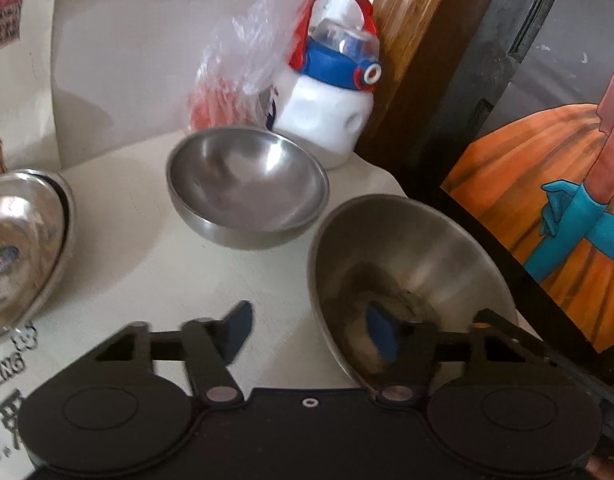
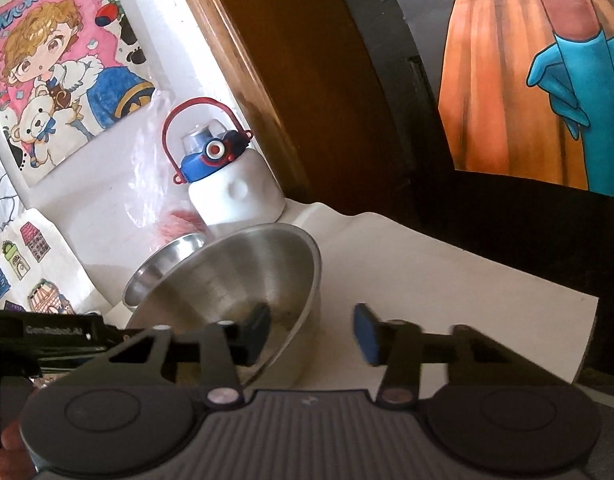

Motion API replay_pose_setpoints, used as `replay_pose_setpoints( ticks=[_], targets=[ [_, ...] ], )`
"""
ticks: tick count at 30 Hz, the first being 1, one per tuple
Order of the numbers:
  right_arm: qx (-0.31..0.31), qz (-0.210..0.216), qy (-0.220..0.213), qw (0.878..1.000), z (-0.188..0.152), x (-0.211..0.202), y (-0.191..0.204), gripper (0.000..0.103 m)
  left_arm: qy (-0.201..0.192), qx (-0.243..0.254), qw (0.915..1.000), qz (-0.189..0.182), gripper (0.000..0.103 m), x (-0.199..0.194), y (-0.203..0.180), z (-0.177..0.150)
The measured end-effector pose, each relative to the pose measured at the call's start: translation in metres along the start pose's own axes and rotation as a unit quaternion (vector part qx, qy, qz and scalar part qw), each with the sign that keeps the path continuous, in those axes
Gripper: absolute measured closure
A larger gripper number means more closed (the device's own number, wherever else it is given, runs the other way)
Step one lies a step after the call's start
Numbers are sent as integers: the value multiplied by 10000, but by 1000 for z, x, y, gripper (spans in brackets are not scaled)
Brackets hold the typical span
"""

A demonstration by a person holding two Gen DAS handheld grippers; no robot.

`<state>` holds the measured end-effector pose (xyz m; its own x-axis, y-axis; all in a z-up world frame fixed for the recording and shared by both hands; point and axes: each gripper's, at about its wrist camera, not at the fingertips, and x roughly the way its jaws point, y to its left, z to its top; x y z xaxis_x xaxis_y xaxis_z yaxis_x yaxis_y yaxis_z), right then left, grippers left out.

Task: Organize plates and bowls
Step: 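Move both grippers to the large steel bowl rim and close on it, then lift the large steel bowl with both grippers and lower it onto the table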

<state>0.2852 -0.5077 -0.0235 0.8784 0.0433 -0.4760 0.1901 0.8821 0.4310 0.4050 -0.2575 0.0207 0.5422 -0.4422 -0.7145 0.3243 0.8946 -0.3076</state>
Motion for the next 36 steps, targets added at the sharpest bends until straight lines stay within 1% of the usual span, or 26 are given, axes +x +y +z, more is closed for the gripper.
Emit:
replay_pose_setpoints(
  ticks=[1,2,3,4,5,7,10,15,19,21,24,28,31,33,36],
  targets=[
    [27,19,9,10000,0,0,1,73,35,-10,10000,-28,62,1,0,-1],
    [69,61,-1,10000,0,0,1,77,51,-21,10000,-35,66,2,-1,-1],
    [109,81,-5,9999,0,0,2,80,63,-38,10000,-52,72,3,-1,-2],
    [99,24,-16,9999,0,0,4,81,70,-52,9999,-85,83,3,-1,-3],
    [63,-39,-32,10000,-1,0,6,82,87,-45,9999,-137,87,3,-2,-3],
    [39,-142,-61,9999,-2,0,8,86,60,-4,9999,-102,87,1,-5,-5],
    [109,-194,-132,9997,-1,-3,10,87,-61,109,9999,-68,87,-4,-10,-5],
    [-24,-142,-473,9988,13,-34,23,87,-312,129,9993,-156,87,-27,-16,0],
    [-182,-28,-733,9971,23,-65,45,87,-612,59,9976,-320,87,-64,-17,3],
    [-296,63,-784,9965,25,-77,59,87,-752,8,9963,-418,87,-86,-13,3],
    [-517,190,-791,9953,22,-88,87,87,-922,-97,9947,-437,87,-121,-1,-1],
    [-728,468,-619,9943,7,-110,131,87,-1003,-149,9944,-303,87,-166,24,-17],
    [-801,758,-302,9934,-12,-119,161,87,-841,-250,9959,-239,87,-196,56,-34],
    [-873,864,-90,9924,-26,-121,179,87,-718,-439,9962,-217,87,-209,76,-43],
    [-1039,973,260,9895,-55,-118,209,87,-591,-635,9962,-53,87,-229,108,-59]
  ],
)
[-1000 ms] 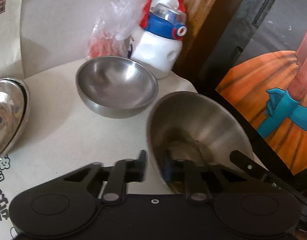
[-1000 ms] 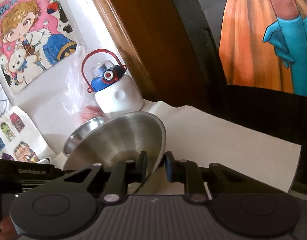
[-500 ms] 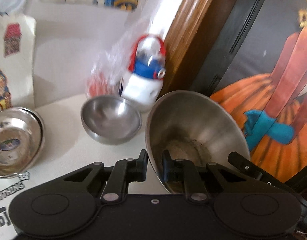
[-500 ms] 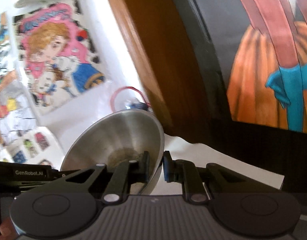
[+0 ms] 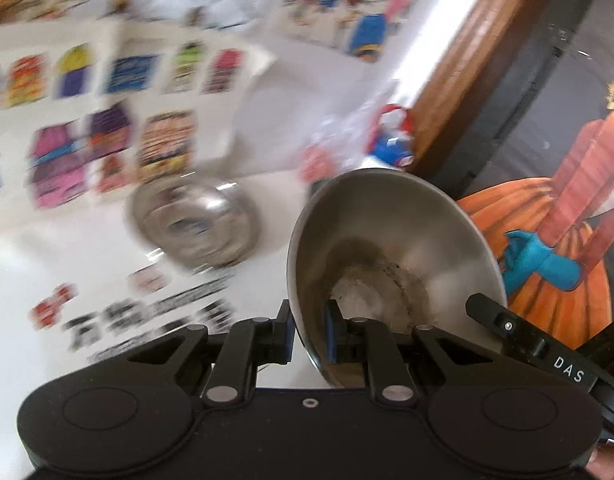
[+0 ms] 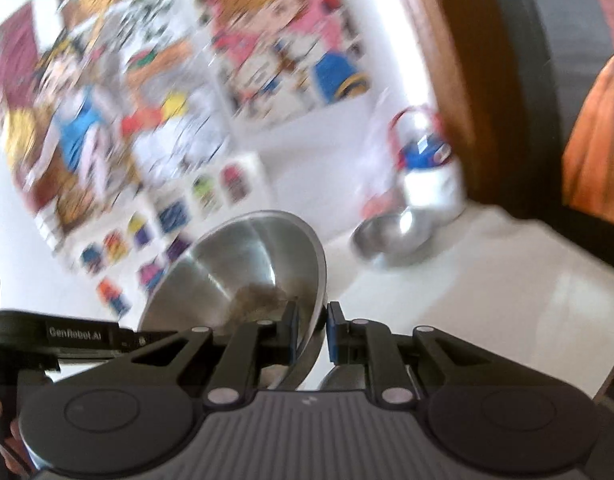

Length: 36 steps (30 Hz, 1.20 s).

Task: Organize plates and bowls
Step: 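Lift the large steel bowl with both grippers and lower it onto the table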

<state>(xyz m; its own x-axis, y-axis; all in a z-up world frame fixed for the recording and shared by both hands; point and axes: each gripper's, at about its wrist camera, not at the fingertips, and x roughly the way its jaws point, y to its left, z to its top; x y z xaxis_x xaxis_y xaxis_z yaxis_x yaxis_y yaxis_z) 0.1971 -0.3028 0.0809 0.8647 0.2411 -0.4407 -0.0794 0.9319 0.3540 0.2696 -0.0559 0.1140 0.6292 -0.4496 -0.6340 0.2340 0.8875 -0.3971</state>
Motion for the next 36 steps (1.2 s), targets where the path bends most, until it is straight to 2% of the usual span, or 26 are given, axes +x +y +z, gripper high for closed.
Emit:
replay_pose_setpoints(
  ticks=[6,12,15,21,28,36],
  targets=[
    [-102,229,584,9980,-45,17,40,87,227,-182,9988,389,87,-32,55,-27],
    [-122,319,1136,9929,-74,32,54,86,714,-305,9957,513,85,-36,97,-53],
    [-141,313,1325,9906,-82,43,58,86,802,-325,9946,580,85,-35,111,-61],
    [-56,255,1409,9897,-86,57,54,86,859,-306,9933,714,85,-25,119,-61],
    [-21,92,1324,9912,-75,73,45,85,808,-307,9937,719,82,2,117,-47],
    [10,106,1265,9919,-68,83,43,84,788,-445,9934,701,80,18,122,-37]
  ],
)
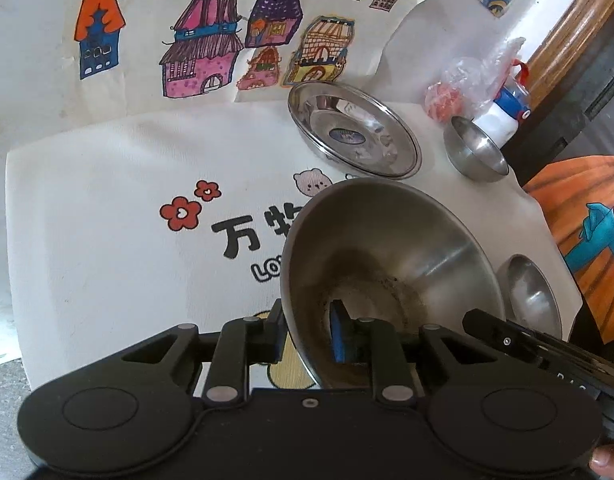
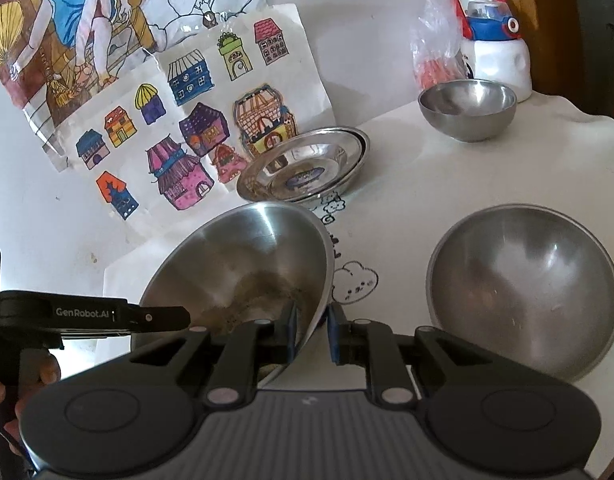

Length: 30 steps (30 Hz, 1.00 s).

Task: Organize plates and bowls
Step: 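Lift the large steel bowl with both grippers and lower it onto the table, then open both grippers to release the large bowl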

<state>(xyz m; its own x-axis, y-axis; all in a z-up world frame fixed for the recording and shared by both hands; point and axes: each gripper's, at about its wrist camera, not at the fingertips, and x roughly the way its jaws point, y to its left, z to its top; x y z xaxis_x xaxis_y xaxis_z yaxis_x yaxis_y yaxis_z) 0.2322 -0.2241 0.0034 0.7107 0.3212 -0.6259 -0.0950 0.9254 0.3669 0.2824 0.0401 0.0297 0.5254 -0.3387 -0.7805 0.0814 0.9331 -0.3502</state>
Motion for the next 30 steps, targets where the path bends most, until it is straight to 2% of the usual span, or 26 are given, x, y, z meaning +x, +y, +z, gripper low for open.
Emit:
replay_pose_setpoints(
  ticks=[8,14,17,19,24,30],
  targets=[
    [103,105,-79,9999,3,5,-4,84,-128,-140,9998,-84,78,3,4,5],
    [149,221,-200,9994,3,-1,-6,80,-142,-248,9993,-244,73,1,8,4],
    [102,224,-288,9993,4,-6,-6,76,-269,-207,9991,-256,64,-5,6,1],
    [115,217,-320,9992,4,-8,-7,74,-434,-119,9988,-180,51,-12,3,0],
    [123,228,-474,9985,3,-19,-10,67,-676,0,9977,-10,47,-26,-1,0],
    [119,241,-744,9969,8,-47,-20,46,-1102,183,9937,83,33,-48,-11,1]
  ],
)
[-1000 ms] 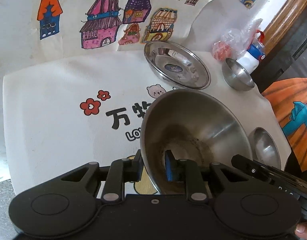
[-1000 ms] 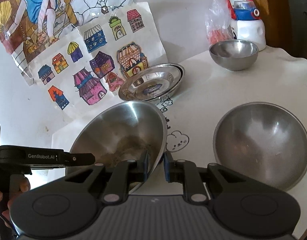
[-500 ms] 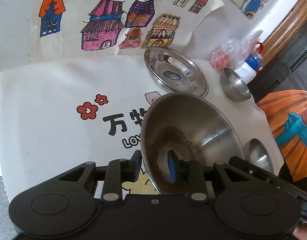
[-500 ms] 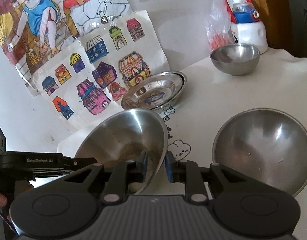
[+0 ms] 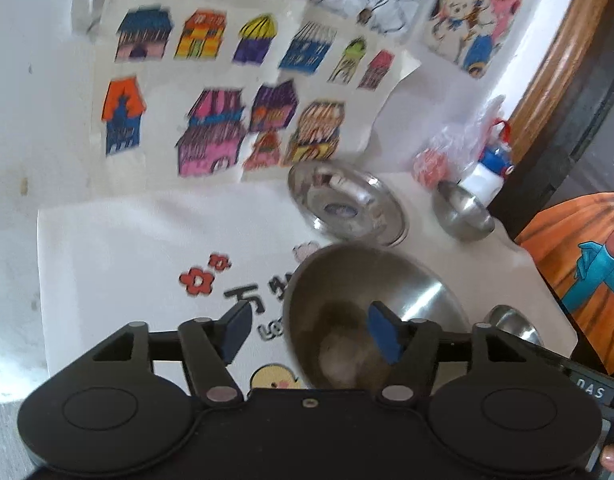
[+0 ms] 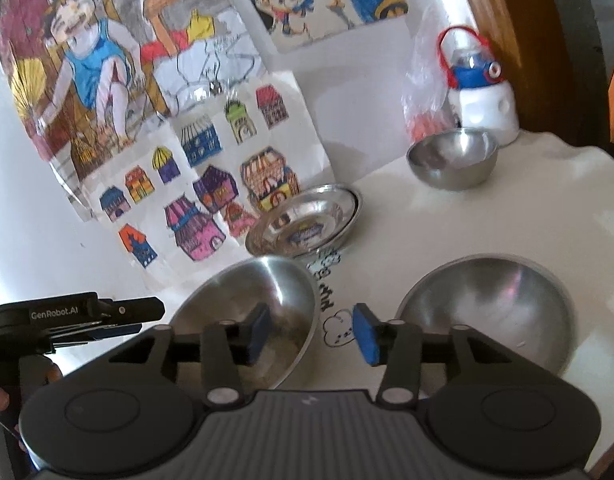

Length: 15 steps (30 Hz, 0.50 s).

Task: Organize plates and bowls
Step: 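Open both grippers to release the large bowl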

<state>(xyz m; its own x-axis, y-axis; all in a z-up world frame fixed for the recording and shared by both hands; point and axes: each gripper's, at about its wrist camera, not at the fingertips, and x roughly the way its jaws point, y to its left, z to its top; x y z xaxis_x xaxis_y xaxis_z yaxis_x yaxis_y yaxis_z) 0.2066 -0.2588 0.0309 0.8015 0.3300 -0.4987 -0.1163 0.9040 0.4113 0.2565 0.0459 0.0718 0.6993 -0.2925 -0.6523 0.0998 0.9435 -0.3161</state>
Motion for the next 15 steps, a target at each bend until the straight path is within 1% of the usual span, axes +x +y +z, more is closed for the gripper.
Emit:
replay_pose_setpoints(
  ticks=[1,2,4,5,7,8,10,11,15],
  targets=[
    [9,3,-49,10000,2,-5,-2,41,-38,38,10000,-21,30,-1,-3,1],
    [20,4,-101,9999,3,-11,-5,38,-86,81,9999,-59,29,-4,-8,2],
    [49,1,-225,9997,7,-23,-11,27,-157,158,9996,-151,21,-7,-17,3],
    [52,-4,-282,9996,8,-29,-14,24,-197,196,9994,-209,18,-8,-22,4],
    [68,-36,-445,9990,10,-43,-24,13,-270,251,9988,-317,10,-9,-32,4],
    [70,-49,-512,9986,11,-49,-27,11,-307,281,9984,-389,9,-10,-38,4],
    [33,-90,-625,9980,13,-63,-37,2,-374,319,9972,-559,3,-11,-50,3],
    [-5,-140,-670,9977,13,-69,-41,1,-399,340,9965,-650,2,-12,-56,2],
    [-263,-470,-860,9948,9,-93,-57,0,-378,510,9930,-997,1,-8,-86,0]
  ],
)
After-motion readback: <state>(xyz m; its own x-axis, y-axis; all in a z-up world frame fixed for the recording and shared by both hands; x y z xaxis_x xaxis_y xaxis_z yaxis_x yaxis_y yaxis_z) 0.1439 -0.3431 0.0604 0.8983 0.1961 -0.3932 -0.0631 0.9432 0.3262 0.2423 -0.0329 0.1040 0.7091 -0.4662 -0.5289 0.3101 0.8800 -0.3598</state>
